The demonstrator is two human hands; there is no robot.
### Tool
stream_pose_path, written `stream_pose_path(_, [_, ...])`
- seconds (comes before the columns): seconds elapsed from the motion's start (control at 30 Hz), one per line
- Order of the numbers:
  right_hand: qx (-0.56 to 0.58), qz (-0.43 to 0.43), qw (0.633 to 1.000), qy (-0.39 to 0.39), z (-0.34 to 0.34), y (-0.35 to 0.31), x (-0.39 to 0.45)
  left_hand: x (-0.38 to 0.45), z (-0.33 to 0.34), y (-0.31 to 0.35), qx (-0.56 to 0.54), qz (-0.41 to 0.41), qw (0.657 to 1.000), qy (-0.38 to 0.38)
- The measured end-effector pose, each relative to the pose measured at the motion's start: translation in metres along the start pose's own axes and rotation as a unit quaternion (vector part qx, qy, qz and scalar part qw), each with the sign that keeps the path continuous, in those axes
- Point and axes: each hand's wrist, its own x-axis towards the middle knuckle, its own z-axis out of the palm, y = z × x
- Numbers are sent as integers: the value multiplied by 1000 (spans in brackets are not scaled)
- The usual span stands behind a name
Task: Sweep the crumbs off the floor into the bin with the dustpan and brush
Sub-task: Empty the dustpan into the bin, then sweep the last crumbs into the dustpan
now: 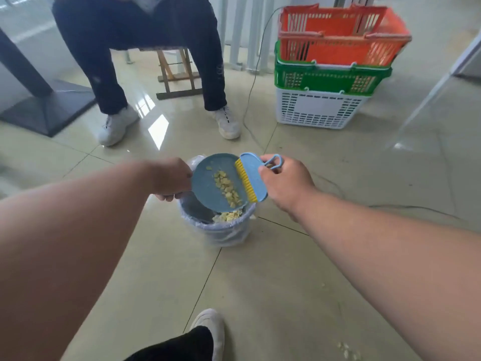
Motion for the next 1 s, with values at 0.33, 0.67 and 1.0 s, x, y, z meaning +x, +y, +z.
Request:
stream_pose_path(0.33, [-9, 30, 999, -15, 29, 52, -2, -2, 23, -22, 325, 136, 898, 264])
stream_pose_path(0.67, [231, 146, 958, 85, -42, 43, -38, -35, 2, 45, -40, -9, 987, 153])
stream_pose_path(1.0, [248, 215, 935, 137, -108, 102, -79, -48, 74, 87, -132, -62, 963, -227])
